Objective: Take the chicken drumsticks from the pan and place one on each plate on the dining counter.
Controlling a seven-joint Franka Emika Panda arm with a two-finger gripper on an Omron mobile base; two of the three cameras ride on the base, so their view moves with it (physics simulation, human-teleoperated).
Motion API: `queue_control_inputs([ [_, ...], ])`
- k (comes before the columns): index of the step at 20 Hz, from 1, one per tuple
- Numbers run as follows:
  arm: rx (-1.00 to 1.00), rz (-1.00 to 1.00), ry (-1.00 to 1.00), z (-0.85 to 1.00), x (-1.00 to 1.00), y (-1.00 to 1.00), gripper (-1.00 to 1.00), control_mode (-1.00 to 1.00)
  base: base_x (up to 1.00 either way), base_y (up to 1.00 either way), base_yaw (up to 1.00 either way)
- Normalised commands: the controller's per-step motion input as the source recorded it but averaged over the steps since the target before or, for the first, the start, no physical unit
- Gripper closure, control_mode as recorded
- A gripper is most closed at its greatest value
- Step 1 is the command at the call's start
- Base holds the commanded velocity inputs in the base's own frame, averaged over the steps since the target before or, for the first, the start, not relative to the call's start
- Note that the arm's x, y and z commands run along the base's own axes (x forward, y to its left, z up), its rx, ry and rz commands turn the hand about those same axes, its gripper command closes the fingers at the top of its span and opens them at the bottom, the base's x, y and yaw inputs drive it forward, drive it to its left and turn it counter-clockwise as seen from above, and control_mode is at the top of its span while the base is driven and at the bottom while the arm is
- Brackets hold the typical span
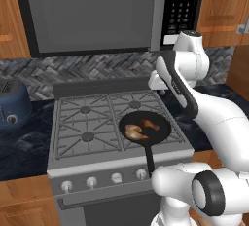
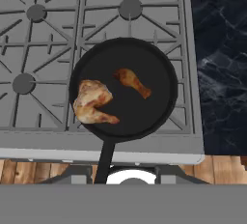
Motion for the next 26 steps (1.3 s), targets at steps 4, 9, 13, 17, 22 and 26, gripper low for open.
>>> queue_control_inputs([
  [4, 0.0, 0.11, 0.0, -0.13, 0.0, 0.01, -1.0, -1.0, 0.0, 0.0, 0.0],
  [9, 0.0, 0.27, 0.0, -0.24, 0.0, -0.06, -1.0, -1.0, 0.0, 0.0, 0.0],
  [13, -0.01, 0.3, 0.0, -0.42, 0.0, -0.06, -1.0, -1.0, 0.0, 0.0, 0.0],
  [17, -0.07, 0.28, 0.03, -0.66, 0.01, -0.13, -1.0, -1.0, 0.0, 0.0, 0.0],
  [22, -0.07, 0.25, 0.0, -0.64, 0.1, -0.19, -1.0, -1.0, 0.0, 0.0, 0.0],
  [26, -0.09, 0.19, 0.02, -0.54, 0.37, -0.04, -1.0, -1.0, 0.0, 0.0, 0.0],
])
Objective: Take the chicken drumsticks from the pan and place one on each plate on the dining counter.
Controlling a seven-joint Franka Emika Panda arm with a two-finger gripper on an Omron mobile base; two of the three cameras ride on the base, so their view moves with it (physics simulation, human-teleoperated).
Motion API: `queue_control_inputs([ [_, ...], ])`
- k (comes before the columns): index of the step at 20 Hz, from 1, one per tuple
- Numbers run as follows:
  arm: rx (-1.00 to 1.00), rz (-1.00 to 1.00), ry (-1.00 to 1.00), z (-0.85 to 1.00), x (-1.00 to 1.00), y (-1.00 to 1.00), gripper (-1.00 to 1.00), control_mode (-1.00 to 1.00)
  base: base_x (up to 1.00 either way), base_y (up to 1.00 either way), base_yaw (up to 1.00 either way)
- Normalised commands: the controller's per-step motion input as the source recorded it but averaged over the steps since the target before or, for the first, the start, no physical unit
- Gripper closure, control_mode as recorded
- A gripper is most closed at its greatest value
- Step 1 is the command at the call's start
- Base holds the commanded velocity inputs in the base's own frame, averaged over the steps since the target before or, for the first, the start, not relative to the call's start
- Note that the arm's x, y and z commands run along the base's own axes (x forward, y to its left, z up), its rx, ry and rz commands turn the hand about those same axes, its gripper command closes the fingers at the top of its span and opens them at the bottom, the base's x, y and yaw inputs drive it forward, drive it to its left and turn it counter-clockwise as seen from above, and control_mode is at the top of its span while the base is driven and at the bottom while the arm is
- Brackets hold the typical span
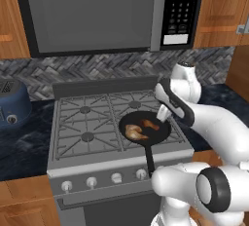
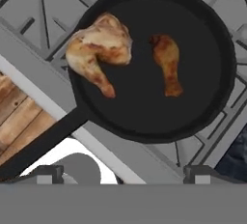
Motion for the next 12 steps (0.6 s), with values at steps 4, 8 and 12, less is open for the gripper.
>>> queue_control_inputs([
  [4, -0.11, 0.14, 0.06, -0.49, 0.58, 0.0, -1.0, -1.0, 0.0, 0.0, 0.0],
  [8, -0.08, 0.1, 0.0, -0.44, 0.5, 0.0, -1.0, -1.0, 0.0, 0.0, 0.0],
  [12, -0.01, 0.04, 0.0, -0.33, 0.42, 0.0, -1.0, -1.0, 0.0, 0.0, 0.0],
])
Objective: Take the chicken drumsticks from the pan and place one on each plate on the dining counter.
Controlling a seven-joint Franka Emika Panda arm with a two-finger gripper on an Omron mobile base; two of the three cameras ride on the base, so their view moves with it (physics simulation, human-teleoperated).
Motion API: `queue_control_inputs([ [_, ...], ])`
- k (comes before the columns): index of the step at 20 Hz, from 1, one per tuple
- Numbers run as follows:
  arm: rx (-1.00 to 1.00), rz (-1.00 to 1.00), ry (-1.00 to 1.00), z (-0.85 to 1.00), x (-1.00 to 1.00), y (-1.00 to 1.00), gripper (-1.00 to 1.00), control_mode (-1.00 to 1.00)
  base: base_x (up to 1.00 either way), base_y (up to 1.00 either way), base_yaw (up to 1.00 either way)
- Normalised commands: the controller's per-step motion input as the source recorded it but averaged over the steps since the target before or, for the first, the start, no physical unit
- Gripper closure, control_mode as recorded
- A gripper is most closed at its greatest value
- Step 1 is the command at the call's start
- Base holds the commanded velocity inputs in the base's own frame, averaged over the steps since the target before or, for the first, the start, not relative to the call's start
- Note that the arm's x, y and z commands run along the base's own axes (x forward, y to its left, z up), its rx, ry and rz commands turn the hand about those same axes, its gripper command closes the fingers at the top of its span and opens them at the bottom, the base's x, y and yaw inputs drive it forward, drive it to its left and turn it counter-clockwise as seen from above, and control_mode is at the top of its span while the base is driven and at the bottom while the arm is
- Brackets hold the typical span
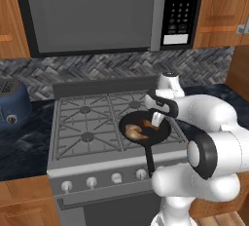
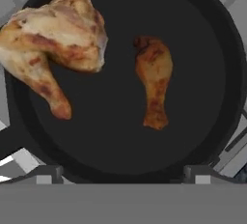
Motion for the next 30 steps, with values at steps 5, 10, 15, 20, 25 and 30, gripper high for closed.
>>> queue_control_inputs([
  [5, 0.0, 0.03, 0.0, -0.27, 0.43, 0.01, -1.0, -1.0, 0.0, 0.0, 0.0],
  [10, 0.0, 0.05, 0.0, -0.28, 0.24, 0.1, -1.0, -1.0, 0.0, 0.0, 0.0],
  [15, 0.0, 0.02, 0.0, -0.37, 0.15, 0.18, -1.0, -1.0, 0.0, 0.0, 0.0],
  [20, 0.0, 0.01, -0.06, -0.39, 0.43, 0.0, -1.0, -1.0, 0.0, 0.0, 0.0],
  [25, 0.0, 0.01, -0.06, -0.25, 0.4, 0.08, -1.0, -1.0, 0.0, 0.0, 0.0],
  [30, -0.01, 0.0, -0.05, -0.26, 0.25, 0.49, 1.0, -1.0, 0.0, 0.0, 0.0],
])
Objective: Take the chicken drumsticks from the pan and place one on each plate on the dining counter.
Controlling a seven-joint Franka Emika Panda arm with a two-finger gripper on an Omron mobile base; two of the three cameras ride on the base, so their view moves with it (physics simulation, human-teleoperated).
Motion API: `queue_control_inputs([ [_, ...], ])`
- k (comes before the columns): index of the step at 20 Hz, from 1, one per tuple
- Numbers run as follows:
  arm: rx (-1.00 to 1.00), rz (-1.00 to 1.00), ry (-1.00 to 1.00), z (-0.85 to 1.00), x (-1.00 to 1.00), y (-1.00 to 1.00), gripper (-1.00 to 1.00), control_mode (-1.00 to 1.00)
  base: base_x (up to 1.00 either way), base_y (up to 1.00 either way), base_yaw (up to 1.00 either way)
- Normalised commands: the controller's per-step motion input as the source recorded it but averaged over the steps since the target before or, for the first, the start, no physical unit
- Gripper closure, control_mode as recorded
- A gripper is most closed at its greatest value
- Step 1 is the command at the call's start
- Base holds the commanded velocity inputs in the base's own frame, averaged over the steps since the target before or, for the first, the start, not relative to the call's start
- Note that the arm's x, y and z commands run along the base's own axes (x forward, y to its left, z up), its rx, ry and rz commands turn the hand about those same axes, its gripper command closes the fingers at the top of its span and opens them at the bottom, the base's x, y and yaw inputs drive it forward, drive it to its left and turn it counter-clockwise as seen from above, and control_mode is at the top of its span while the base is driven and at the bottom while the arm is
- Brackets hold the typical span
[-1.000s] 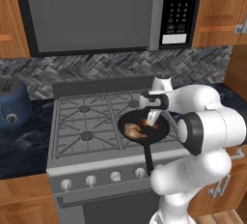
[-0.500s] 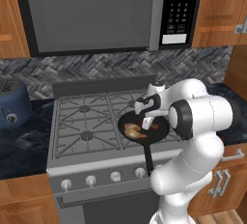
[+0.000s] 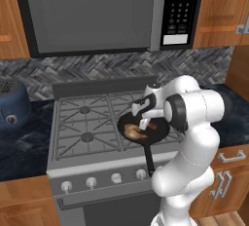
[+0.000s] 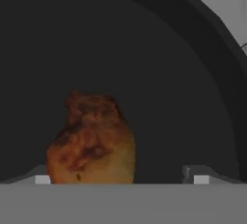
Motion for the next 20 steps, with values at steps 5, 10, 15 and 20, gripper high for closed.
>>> queue_control_inputs([
  [5, 0.0, 0.0, 0.0, -0.87, 0.15, 0.43, 1.0, -1.0, 0.0, 0.0, 0.0],
  [10, 0.01, 0.07, -0.02, -0.97, -0.1, 0.3, 1.0, -1.0, 0.0, 0.0, 0.0],
  [15, 0.19, 0.01, -0.48, -0.59, -0.71, 0.0, 1.0, -1.0, 0.0, 0.0, 0.0],
  [20, 0.32, 0.01, -0.59, 0.23, -0.8, -0.24, 1.0, -1.0, 0.0, 0.0, 0.0],
])
